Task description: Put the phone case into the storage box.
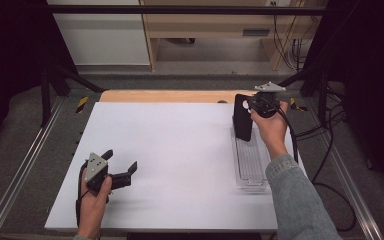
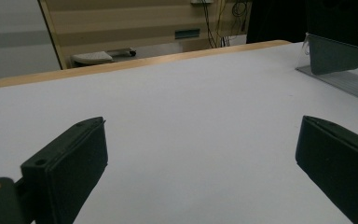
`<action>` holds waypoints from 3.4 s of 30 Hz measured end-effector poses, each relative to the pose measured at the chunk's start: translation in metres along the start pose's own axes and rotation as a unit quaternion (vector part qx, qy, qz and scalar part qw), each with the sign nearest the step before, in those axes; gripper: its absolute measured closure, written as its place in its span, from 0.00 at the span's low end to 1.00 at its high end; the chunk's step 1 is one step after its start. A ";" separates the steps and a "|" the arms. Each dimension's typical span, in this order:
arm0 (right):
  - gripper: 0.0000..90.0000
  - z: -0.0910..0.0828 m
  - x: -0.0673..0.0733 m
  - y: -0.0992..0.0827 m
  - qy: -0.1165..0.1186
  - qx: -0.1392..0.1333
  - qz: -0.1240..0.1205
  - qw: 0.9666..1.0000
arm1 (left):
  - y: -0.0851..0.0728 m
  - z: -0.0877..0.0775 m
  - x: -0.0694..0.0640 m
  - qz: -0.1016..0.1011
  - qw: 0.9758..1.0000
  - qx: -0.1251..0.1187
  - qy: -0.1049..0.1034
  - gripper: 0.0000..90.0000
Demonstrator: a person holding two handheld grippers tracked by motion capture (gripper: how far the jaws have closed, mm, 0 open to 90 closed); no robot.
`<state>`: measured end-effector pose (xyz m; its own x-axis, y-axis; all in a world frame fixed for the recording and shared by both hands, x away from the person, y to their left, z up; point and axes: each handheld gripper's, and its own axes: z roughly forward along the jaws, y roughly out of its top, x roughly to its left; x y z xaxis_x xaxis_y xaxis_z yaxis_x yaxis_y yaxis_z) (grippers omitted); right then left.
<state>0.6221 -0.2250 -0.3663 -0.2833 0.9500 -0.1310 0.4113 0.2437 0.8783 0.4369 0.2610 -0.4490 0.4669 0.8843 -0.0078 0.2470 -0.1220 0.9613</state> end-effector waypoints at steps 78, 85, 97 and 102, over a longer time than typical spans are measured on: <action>0.56 -0.006 -0.003 0.008 -0.006 -0.025 0.027 0.999 | 0.001 0.000 -0.002 0.003 1.000 -0.001 -0.004 0.02; 0.54 -0.008 -0.002 0.009 -0.005 -0.024 0.028 0.999 | 0.001 0.000 -0.002 0.003 1.000 0.000 -0.005 0.03; 0.45 -0.008 0.003 0.010 -0.002 -0.020 0.033 0.999 | 0.001 0.000 -0.002 0.003 1.000 0.000 -0.005 0.02; 0.43 -0.008 0.004 0.010 0.000 -0.020 0.034 0.999 | 0.001 0.000 -0.002 0.004 1.000 0.000 -0.005 0.03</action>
<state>0.6182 -0.2200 -0.3544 -0.2563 0.9641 -0.0693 0.3953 0.1700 0.9027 0.4361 0.2594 -0.4481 0.4765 0.8792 -0.0034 0.2443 -0.1286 0.9611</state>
